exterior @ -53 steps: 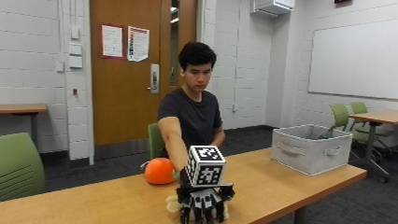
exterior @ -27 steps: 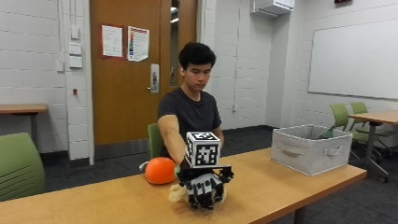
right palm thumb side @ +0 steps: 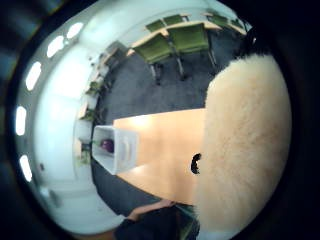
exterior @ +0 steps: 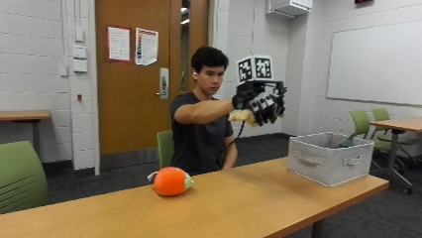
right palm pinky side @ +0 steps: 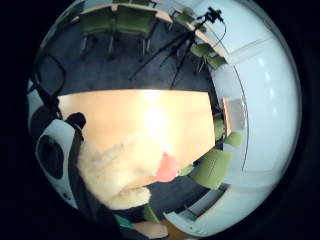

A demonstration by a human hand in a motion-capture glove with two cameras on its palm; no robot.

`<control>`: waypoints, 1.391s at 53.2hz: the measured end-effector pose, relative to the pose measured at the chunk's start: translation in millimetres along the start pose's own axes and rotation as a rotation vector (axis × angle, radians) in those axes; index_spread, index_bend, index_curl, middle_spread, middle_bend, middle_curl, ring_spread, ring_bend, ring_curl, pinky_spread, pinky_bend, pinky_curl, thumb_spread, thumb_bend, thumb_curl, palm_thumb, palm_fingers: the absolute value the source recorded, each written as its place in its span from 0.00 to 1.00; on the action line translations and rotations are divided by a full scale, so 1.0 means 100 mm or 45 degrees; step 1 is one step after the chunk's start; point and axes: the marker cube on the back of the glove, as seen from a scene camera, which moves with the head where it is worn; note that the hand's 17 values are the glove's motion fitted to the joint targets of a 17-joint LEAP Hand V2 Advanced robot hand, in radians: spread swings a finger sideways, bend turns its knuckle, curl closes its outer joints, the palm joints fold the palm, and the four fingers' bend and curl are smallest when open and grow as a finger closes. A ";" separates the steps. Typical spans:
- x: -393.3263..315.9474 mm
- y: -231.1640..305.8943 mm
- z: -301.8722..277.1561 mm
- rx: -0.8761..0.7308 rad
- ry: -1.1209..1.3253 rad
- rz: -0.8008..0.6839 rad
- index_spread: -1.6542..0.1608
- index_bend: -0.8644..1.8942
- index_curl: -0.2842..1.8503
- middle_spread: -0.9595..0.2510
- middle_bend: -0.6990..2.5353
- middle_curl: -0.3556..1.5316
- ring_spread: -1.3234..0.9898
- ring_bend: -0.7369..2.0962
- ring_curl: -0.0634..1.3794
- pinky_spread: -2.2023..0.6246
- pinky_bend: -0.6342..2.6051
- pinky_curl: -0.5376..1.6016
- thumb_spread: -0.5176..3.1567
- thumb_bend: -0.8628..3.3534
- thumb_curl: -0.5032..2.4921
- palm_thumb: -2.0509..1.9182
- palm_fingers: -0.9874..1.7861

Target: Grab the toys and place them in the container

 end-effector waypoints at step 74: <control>-4.16 0.77 -0.25 -0.055 -0.168 -0.853 0.73 0.36 0.31 0.71 0.28 0.44 0.52 0.46 0.22 0.76 0.54 0.43 0.43 0.19 0.33 0.50 0.32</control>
